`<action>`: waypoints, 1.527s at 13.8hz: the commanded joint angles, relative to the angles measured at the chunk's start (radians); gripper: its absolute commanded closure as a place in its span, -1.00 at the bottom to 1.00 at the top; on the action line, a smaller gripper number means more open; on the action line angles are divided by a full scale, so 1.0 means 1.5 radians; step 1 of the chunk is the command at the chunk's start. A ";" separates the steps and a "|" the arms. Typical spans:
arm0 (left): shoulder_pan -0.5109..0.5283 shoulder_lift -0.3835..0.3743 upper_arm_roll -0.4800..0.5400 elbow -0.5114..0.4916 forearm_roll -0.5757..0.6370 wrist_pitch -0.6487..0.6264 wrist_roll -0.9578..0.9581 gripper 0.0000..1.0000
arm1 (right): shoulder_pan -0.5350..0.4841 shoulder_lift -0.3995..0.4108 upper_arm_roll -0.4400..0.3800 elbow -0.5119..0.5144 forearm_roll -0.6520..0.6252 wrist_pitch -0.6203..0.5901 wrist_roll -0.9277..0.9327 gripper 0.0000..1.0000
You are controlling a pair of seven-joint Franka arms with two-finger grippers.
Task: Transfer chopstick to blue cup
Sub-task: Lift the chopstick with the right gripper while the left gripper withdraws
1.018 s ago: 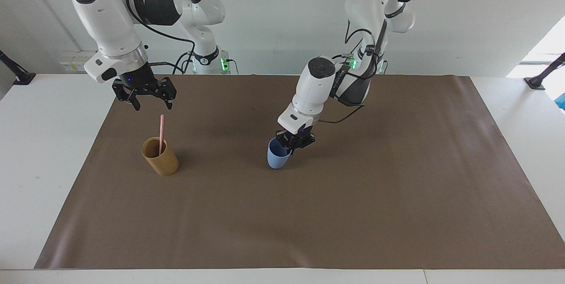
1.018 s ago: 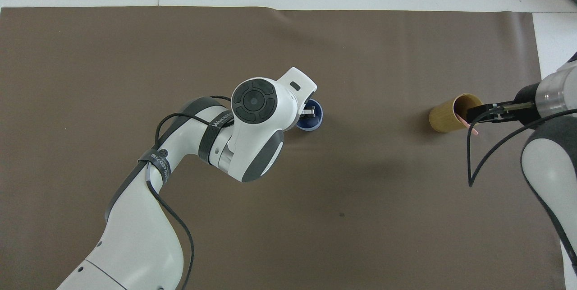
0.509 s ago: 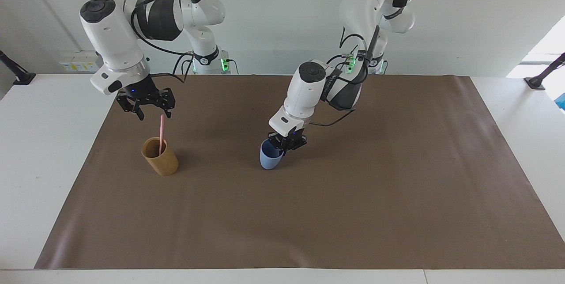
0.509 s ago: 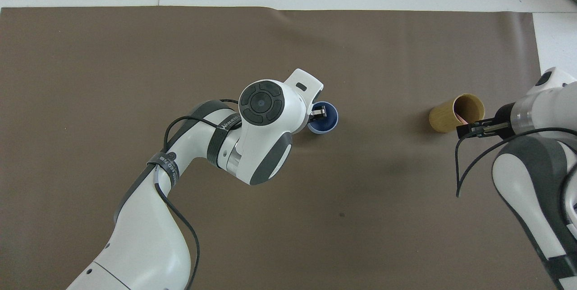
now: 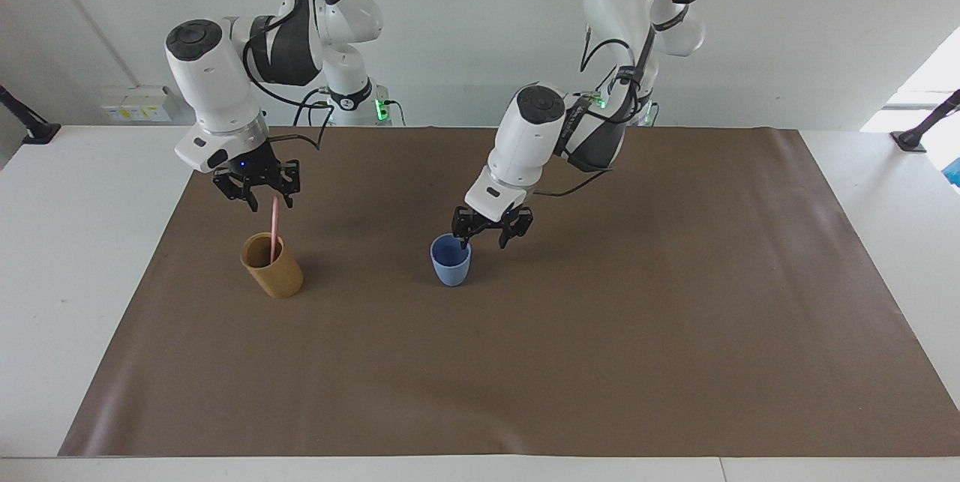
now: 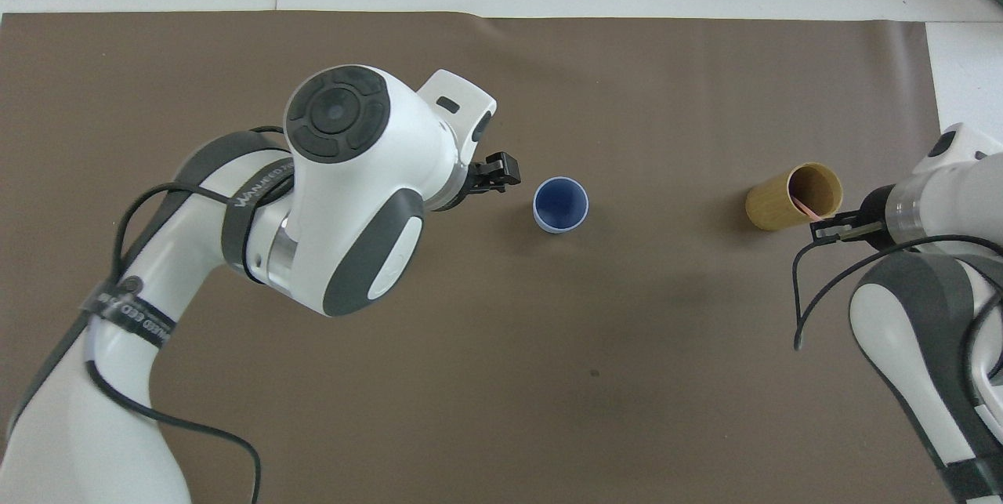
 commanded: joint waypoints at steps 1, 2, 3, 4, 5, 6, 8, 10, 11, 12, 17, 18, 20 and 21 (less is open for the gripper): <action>0.054 -0.062 -0.001 -0.018 -0.008 -0.059 0.043 -1.00 | -0.002 -0.016 0.004 -0.018 -0.011 0.014 -0.015 1.00; 0.074 -0.079 0.000 -0.018 -0.005 -0.083 0.061 -1.00 | -0.002 -0.015 0.006 -0.014 -0.011 0.013 -0.012 1.00; 0.097 -0.096 0.000 -0.018 -0.005 -0.114 0.083 -1.00 | -0.002 -0.012 0.007 -0.002 -0.011 0.005 -0.010 1.00; 0.115 -0.107 0.000 -0.018 -0.003 -0.146 0.105 -1.00 | -0.002 -0.012 0.007 0.012 -0.011 -0.001 -0.009 1.00; 0.135 -0.114 0.001 -0.019 -0.002 -0.172 0.133 -1.00 | -0.002 -0.015 0.007 0.025 -0.011 -0.007 -0.010 1.00; 0.161 -0.124 0.001 -0.020 -0.002 -0.190 0.167 -1.00 | -0.002 -0.016 0.007 0.043 -0.010 -0.024 -0.011 1.00; 0.201 -0.135 0.001 -0.024 -0.002 -0.213 0.225 -1.00 | -0.002 -0.009 0.007 0.107 -0.005 -0.089 -0.007 1.00; 0.233 -0.151 0.001 -0.041 -0.002 -0.222 0.284 -1.00 | 0.003 -0.009 0.014 0.156 0.002 -0.139 0.003 1.00; 0.251 -0.157 0.001 -0.046 -0.002 -0.230 0.308 -1.00 | 0.011 -0.009 0.019 0.178 0.004 -0.161 0.023 1.00; 0.273 -0.163 0.001 -0.047 -0.002 -0.249 0.328 -1.00 | 0.012 -0.008 0.025 0.198 0.005 -0.185 0.047 1.00; 0.365 -0.217 0.004 -0.043 0.000 -0.305 0.476 -1.00 | 0.022 0.016 0.078 0.291 0.091 -0.285 0.196 1.00; 0.368 -0.223 0.004 -0.038 0.024 -0.312 0.481 -1.00 | 0.022 0.021 0.096 0.298 0.092 -0.287 0.229 1.00; 0.365 -0.226 -0.001 -0.042 0.067 -0.309 0.485 -1.00 | 0.022 0.032 0.143 0.300 0.093 -0.288 0.334 1.00; 0.367 -0.231 -0.001 -0.047 0.067 -0.308 0.485 -1.00 | 0.021 0.049 0.167 0.310 0.094 -0.288 0.378 1.00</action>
